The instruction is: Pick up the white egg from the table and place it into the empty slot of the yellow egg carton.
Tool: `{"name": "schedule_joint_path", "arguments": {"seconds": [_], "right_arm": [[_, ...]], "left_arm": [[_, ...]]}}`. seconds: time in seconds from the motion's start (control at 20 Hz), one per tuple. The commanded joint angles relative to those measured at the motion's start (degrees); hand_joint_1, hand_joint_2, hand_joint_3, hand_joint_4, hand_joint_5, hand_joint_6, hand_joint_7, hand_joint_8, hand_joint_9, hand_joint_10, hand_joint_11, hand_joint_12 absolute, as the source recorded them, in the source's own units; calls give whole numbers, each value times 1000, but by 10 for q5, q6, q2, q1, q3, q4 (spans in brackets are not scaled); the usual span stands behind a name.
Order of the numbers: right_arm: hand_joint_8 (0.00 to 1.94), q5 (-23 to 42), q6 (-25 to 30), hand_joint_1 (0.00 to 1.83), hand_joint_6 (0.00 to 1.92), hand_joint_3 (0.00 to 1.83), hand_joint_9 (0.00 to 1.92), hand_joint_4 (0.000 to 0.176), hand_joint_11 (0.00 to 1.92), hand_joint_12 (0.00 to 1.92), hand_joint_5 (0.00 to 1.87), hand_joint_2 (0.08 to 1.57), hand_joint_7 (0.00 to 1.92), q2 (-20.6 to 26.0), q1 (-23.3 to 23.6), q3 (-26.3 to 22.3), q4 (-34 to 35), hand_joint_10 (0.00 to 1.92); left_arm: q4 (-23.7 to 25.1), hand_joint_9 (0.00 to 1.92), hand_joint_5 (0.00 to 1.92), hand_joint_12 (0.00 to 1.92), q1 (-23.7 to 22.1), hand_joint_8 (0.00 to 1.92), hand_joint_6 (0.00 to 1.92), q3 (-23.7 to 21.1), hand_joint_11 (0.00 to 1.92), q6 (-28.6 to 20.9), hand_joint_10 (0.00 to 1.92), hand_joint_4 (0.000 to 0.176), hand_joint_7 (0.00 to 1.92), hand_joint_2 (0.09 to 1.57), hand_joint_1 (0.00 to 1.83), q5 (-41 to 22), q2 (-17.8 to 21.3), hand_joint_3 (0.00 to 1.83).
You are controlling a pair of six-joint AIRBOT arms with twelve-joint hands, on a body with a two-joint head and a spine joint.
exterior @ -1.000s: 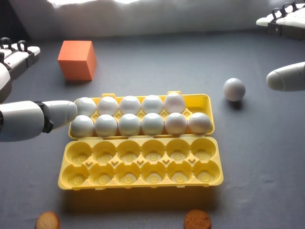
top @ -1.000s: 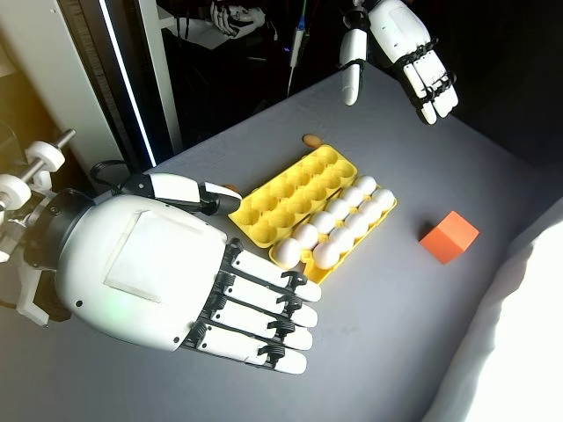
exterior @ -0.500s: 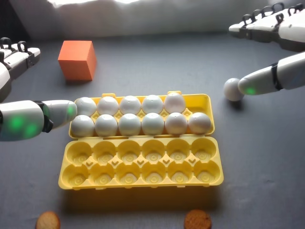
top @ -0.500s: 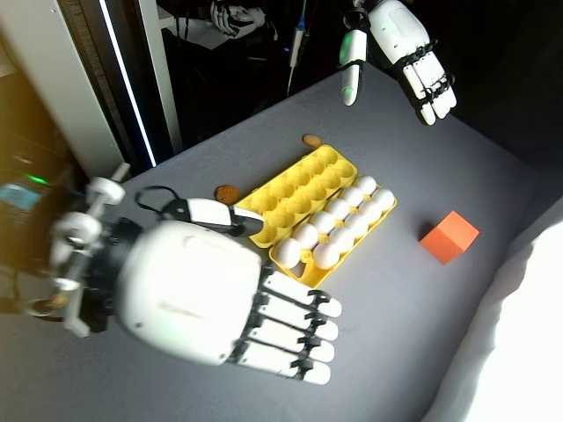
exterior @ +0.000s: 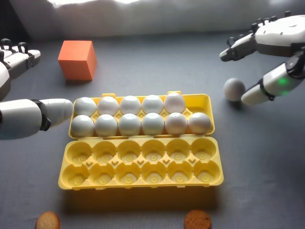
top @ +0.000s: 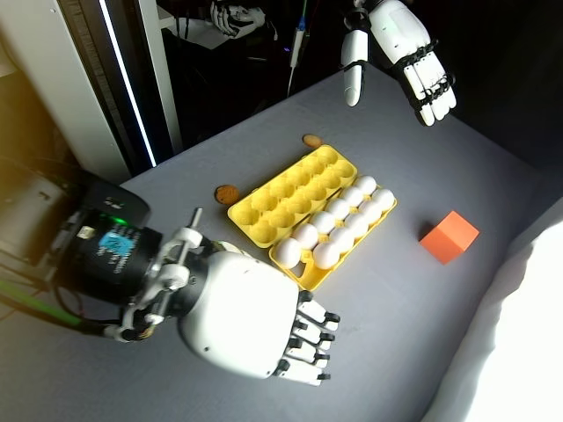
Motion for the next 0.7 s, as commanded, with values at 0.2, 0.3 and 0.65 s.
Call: {"name": "schedule_joint_path", "arguments": {"seconds": [0.2,0.3,0.65], "right_arm": [[21,70,1,950,19,5,527,0,0,1131,493,999,587,-17,6,27,4,46],[30,68,-1,1011,27,0,565,0,0,1178,535,981,632,-27,3,39,4,59],[15,68,-15,1062,18,0,577,0,0,1178,578,1001,658,-61,-19,74,4,60]], "left_arm": [[30,62,88,42,-5,13,6,3,22,-5,9,0,97,1117,0,-34,7,7],[31,66,91,51,-5,12,6,2,31,-6,8,0,105,1116,0,-34,7,5],[31,80,95,133,-5,0,1,2,0,-8,1,0,113,1121,0,-34,7,3]]}}
